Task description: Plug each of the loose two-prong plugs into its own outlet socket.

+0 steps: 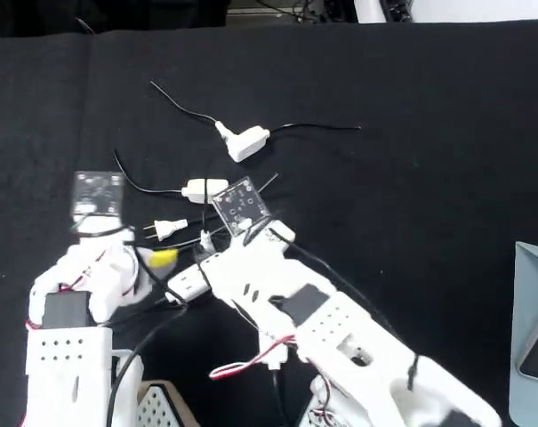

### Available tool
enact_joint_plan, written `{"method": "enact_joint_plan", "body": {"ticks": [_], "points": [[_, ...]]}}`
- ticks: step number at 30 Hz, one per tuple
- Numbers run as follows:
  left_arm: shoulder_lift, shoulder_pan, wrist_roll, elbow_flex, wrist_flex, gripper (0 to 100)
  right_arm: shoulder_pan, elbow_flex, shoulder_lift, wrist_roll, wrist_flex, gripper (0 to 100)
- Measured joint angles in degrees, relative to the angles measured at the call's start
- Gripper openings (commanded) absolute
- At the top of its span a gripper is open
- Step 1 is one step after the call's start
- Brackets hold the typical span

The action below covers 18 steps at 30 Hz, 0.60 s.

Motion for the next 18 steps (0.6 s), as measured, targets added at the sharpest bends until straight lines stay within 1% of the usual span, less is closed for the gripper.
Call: {"method": "enact_joint_plan", "body": {"ticks": [5, 10, 14, 16, 18], "points": [[0.0, 4.9, -8.4, -0.2, 1.2, 36, 0.1, 1.1, -7.6, -1.8, 4.6, 1.1], [1.1, 7.7, -15.7, -0.3, 1.2, 36, 5.7, 2.1, -12.3, -1.9, 5.1, 1.1], [8.3, 10.3, -19.7, -0.8, 0.9, 36, 10.6, 2.1, -14.4, -2.0, 5.1, 1.1], [14.1, 11.4, -20.2, -2.5, 0.1, 35, 12.2, 2.1, -14.7, -2.1, 5.1, 1.1], [20.8, 12.2, -20.6, -5.2, -0.5, 32, 13.0, 2.1, -14.7, -2.1, 5.1, 1.1]]}}
